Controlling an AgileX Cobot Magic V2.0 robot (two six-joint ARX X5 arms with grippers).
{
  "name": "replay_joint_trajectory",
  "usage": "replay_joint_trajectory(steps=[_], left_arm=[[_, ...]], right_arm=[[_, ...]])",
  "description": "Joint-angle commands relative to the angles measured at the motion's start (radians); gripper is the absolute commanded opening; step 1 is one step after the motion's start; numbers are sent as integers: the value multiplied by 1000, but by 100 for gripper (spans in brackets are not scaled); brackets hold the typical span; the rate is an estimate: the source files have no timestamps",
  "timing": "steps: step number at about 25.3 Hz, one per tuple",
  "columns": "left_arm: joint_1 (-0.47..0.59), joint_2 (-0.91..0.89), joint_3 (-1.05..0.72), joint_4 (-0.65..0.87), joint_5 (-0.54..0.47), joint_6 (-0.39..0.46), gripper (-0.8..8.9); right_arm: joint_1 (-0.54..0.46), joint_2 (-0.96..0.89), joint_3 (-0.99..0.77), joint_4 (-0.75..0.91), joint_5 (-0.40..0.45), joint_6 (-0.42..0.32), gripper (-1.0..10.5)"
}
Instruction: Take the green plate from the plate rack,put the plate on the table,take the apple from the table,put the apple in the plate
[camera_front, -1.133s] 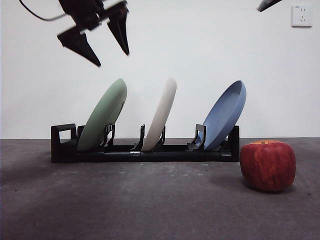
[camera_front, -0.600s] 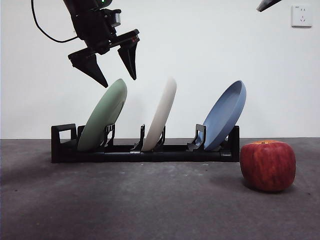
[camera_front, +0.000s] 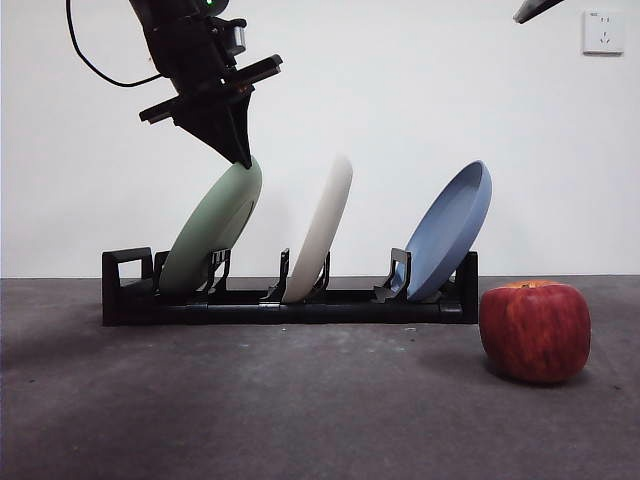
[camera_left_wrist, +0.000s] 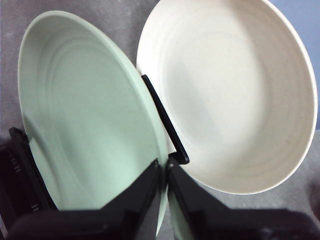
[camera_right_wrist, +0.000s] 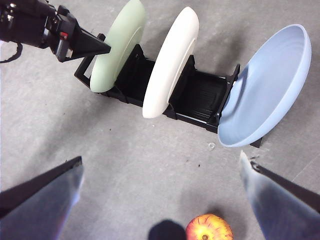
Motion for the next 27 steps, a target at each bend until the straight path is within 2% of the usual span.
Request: replay_joint_trajectory(steps=[1,3,6,13,15,16,21,25,27], left_arm=[[4,14,7,-2,-14,20,-9],[4,14,43,-9,-1,20,-9],[-9,14,196,-66,22,19,-9],[-71,14,780,-319,71,21,-9],[-93,-8,893,-331,98,21,-9],[-108,-43,902,-332,126,21,-9],[-225,-247,799,-338,100,72,-9],[-360,-460,553,-338,-62,128,-9],[-436,-575,395,-337,-95,142,-9]], right_arm=[[2,6,4,4,0,18,596],[2,6,4,3,0,19,596],[2,6,4,4,0,21,596],[2,6,4,5,0,21,596],[2,6,4,9,0,18,595],[1,6,4,13,9,18,595],[0,6,4,11,92,18,595],[0,6,4,11,105,18,595],[0,6,4,8,105,18,595]])
